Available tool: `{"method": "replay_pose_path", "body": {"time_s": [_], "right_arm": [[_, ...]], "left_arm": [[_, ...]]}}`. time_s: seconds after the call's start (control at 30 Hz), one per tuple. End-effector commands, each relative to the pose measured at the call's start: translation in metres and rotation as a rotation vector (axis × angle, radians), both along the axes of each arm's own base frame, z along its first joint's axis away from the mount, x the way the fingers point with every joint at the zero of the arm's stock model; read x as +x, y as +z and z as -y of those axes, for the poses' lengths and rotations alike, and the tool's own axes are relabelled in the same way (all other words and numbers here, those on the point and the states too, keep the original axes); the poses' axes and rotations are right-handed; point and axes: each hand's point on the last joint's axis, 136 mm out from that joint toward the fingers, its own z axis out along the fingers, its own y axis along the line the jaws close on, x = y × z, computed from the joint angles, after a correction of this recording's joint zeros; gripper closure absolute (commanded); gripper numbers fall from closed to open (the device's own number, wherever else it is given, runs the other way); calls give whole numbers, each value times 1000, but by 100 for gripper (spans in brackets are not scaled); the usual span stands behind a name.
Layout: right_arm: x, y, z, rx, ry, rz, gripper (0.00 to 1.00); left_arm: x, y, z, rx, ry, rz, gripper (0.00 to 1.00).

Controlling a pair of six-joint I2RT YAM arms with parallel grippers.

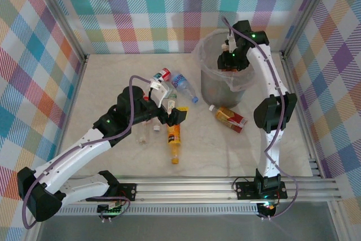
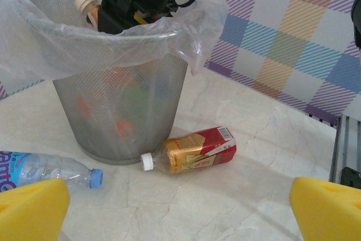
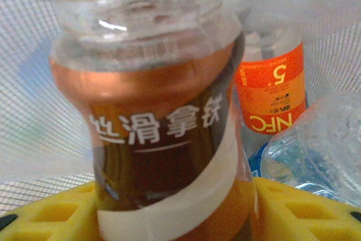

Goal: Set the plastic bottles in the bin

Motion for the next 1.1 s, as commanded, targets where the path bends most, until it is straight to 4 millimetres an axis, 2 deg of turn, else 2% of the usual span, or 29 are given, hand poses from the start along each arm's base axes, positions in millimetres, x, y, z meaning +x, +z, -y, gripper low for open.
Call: {"method": "replay_pose_path", "body": {"time_s": [0.0,0.13,0.37,0.6,0.8,0.97,1.07], "right_arm": [[-9,-17,-1,-15,26,-64,40],[-9,-16,2,-33,18,-60,31],[-7,9,6,-36,0,6,20],[-13,50,6,4,-13,104,19],[-25,90,0,69,-2,219,20],[-45,123,1,99,4,323,22],[-65,138,0,134,21,365,23]], "left_arm": [[4,11,-3,-7,23,5,0],[6,9,-4,3,35,3,0],[6,6,-3,12,31,-10,0],[8,3,-3,19,42,-27,0],[3,1,-3,45,11,-16,0],[-1,-3,-4,79,-15,-3,0],[-2,-1,-4,80,-16,0,0]]}}
